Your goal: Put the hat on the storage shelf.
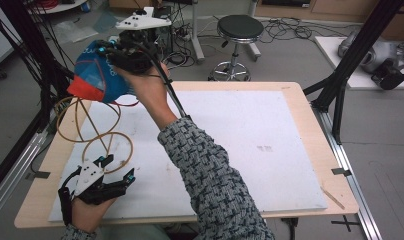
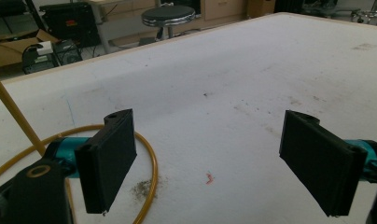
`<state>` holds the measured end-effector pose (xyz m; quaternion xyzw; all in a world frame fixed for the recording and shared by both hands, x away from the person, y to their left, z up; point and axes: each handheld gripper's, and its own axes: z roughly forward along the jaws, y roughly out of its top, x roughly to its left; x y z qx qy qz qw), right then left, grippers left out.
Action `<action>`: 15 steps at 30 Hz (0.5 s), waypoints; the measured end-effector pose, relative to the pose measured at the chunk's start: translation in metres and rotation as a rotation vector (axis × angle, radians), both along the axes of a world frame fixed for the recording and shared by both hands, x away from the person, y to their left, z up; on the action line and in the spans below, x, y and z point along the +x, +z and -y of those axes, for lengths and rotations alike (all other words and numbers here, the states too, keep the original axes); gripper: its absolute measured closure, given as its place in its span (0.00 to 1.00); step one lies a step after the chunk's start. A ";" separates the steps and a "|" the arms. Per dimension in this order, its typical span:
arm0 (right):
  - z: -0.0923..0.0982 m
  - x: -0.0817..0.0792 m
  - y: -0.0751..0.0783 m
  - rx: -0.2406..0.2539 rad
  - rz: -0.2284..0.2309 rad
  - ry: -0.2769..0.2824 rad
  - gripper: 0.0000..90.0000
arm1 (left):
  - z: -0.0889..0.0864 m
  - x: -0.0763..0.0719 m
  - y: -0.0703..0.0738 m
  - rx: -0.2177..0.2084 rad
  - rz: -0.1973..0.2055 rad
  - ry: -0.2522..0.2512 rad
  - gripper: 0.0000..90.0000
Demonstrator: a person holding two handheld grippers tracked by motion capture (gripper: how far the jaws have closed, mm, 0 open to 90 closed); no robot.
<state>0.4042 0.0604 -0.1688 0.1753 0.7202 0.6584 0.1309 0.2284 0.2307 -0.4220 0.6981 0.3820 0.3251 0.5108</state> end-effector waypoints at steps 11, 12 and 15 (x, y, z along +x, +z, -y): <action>-0.039 -0.015 -0.017 -0.106 -0.022 0.133 0.97 | -0.001 0.000 0.000 -0.002 0.001 0.000 0.21; -0.043 -0.017 -0.019 -0.119 -0.023 0.148 0.97 | -0.001 0.000 0.000 -0.001 0.002 -0.002 0.21; -0.051 -0.021 -0.024 -0.157 -0.015 0.165 0.97 | 0.000 0.000 0.000 0.000 0.004 -0.002 0.21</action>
